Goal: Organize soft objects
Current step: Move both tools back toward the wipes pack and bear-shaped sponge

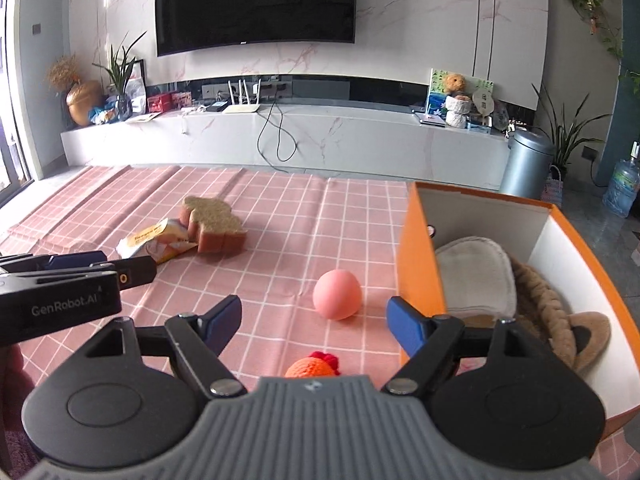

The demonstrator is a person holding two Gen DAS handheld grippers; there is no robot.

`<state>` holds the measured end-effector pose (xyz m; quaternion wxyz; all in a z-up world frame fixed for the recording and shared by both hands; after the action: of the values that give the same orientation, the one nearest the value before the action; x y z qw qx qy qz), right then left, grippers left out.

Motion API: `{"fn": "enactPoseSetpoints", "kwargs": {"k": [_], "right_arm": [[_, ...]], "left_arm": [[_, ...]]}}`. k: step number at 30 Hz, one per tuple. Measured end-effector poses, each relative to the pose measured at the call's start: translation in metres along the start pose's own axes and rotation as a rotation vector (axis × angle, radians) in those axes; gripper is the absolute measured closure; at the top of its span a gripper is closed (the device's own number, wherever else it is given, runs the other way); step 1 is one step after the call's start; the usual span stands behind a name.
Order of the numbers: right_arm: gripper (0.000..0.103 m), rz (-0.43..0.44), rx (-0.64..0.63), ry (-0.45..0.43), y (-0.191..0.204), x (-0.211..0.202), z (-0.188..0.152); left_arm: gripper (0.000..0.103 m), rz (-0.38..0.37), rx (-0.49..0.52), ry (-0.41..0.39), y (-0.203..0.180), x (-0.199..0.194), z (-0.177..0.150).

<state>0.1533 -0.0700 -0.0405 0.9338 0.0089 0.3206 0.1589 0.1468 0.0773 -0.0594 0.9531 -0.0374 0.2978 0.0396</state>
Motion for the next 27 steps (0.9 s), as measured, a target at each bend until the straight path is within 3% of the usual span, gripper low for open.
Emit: {"fn": "enactPoseSetpoints", "kwargs": {"k": [10, 27], "right_arm": [[0.024, 0.019, -0.054, 0.082, 0.018, 0.043, -0.011], [0.026, 0.055, -0.127, 0.132, 0.033, 0.111, 0.007]], "left_arm": [[0.037, 0.031, -0.044, 0.073, 0.033, 0.022, -0.013], [0.036, 0.049, -0.081, 0.081, 0.068, 0.064, -0.004]]}}
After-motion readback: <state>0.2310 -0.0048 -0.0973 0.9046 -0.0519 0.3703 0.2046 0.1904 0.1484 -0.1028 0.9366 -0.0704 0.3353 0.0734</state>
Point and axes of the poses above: each gripper's, at about its wrist camera, not at the fingertips, and x roughly the way its jaws point, y to its left, z to its top, the point moved 6 cm from there along x, roughly the way its jaws point, and after that the axes turned 10 degrees about z, right-handed, at the moved point
